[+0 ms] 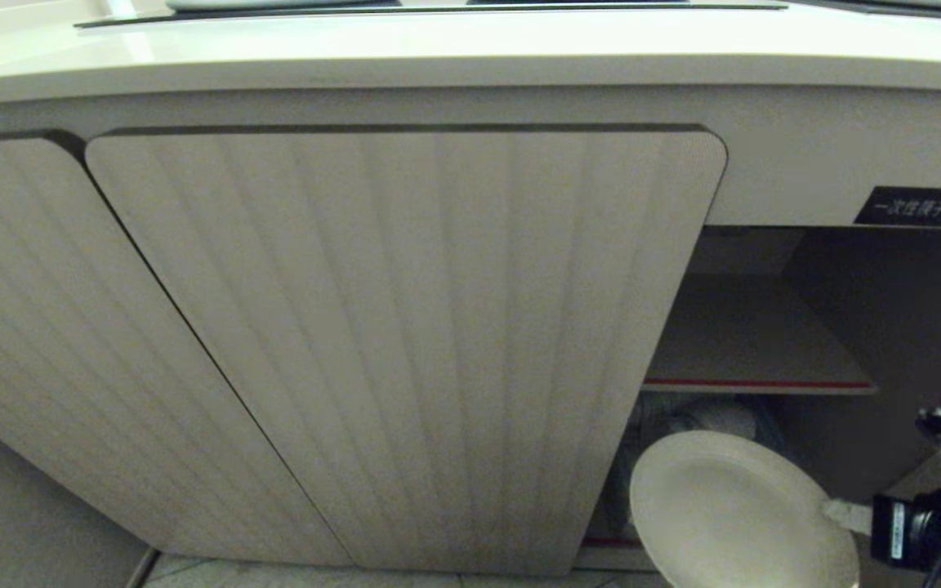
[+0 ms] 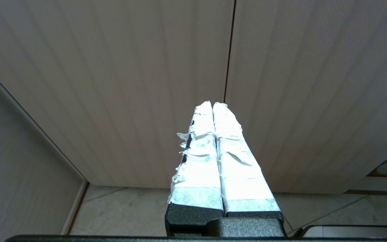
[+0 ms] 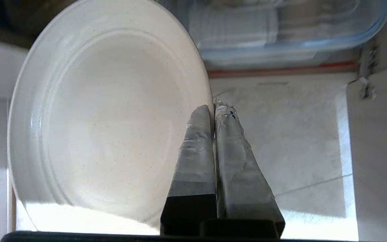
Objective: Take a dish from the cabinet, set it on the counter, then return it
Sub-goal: Place it on the table
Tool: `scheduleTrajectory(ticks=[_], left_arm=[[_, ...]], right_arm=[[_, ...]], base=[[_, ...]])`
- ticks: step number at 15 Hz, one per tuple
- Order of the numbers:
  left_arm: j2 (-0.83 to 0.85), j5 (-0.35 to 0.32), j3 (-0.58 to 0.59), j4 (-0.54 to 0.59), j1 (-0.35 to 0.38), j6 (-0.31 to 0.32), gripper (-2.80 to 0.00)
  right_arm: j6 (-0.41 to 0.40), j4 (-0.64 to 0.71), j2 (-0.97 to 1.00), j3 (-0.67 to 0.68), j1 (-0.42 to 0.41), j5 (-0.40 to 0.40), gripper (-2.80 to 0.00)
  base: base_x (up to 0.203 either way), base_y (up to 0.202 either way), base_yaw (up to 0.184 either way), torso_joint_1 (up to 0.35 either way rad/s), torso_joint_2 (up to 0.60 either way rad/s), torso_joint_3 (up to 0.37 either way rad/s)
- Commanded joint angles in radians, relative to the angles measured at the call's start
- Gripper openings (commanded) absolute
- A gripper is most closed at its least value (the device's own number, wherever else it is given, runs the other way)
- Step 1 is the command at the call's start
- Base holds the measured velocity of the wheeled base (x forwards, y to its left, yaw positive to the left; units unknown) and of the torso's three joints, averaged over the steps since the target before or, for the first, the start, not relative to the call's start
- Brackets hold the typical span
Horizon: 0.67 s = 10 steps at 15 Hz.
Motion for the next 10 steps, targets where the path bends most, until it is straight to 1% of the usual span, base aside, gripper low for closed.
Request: scheduleTrajectory(ticks=[1,5,10], left_arm=[[0.0,0.0,0.0,0.0,0.0,0.0,-2.8],[0.0,0.0,0.0,0.0,0.0,0.0,-2.8],[0.0,0.0,0.0,0.0,0.0,0.0,-2.8]], right_arm=[[0.003,-0.004,-0.04,0.031,0.01,0.002,-2.8],[0.063,-0.003,-0.089,0.07,0.045,0.002,-2.8],[0.055,-0.003,-0.175,0.148,0.064,0.002,-2.8]], base=[[0.0,0.0,0.0,0.0,0.0,0.0],[0.0,0.0,0.0,0.0,0.0,0.0],[0.0,0.0,0.0,0.0,0.0,0.0]])
